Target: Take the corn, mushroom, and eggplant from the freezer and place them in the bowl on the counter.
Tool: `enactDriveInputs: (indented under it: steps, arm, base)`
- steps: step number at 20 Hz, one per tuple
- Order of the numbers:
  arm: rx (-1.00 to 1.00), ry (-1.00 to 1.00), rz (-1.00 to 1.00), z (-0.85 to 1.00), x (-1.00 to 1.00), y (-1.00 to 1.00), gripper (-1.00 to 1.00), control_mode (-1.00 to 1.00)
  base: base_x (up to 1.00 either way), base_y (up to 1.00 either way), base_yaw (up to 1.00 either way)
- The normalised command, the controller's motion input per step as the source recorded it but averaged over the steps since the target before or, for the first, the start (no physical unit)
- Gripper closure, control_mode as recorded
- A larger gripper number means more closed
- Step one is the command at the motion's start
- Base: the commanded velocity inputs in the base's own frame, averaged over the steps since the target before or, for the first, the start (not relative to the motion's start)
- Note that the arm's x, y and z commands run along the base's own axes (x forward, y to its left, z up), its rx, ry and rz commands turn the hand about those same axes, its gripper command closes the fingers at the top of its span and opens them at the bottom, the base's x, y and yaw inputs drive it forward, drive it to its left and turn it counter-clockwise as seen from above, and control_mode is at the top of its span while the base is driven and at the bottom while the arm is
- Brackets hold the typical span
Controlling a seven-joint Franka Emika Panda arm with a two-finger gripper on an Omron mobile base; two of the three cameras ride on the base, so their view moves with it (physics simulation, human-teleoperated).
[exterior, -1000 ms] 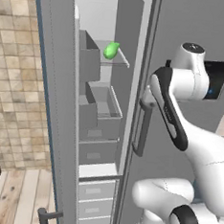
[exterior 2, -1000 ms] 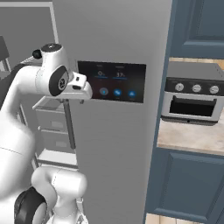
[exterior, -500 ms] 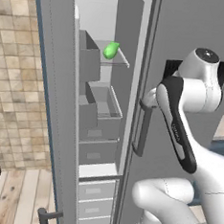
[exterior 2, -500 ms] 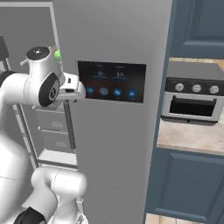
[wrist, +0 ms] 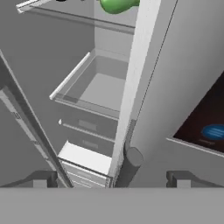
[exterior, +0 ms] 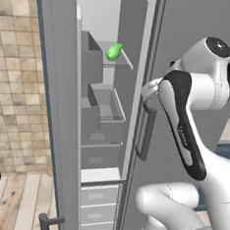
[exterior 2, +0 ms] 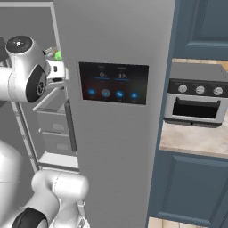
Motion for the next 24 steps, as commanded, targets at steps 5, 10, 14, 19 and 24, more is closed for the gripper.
enactDriveInputs:
  steps: [5,10,14,19,24]
  arm:
    - [0.02,-0.04,0.16,0.31,0.0,0.49,-1.0,-1.0]
    - [-0.01,-0.06,0.05,0.19,0.09,0.59,-1.0,-1.0]
    - [0.01,0.0,0.04,0.04,0.29,0.37,-1.0,-1.0]
    - [0.02,-0.05,0.17,0.02,0.31,0.21,-1.0,-1.0]
    - [-0.07,-0.14,0.13,0.12,0.12,0.26,-1.0,-1.0]
  base:
    - [0.0,0.0,0.0]
    - [0.0,0.0,0.0]
    - [0.0,0.0,0.0]
    - [0.0,0.0,0.0]
    - [0.0,0.0,0.0]
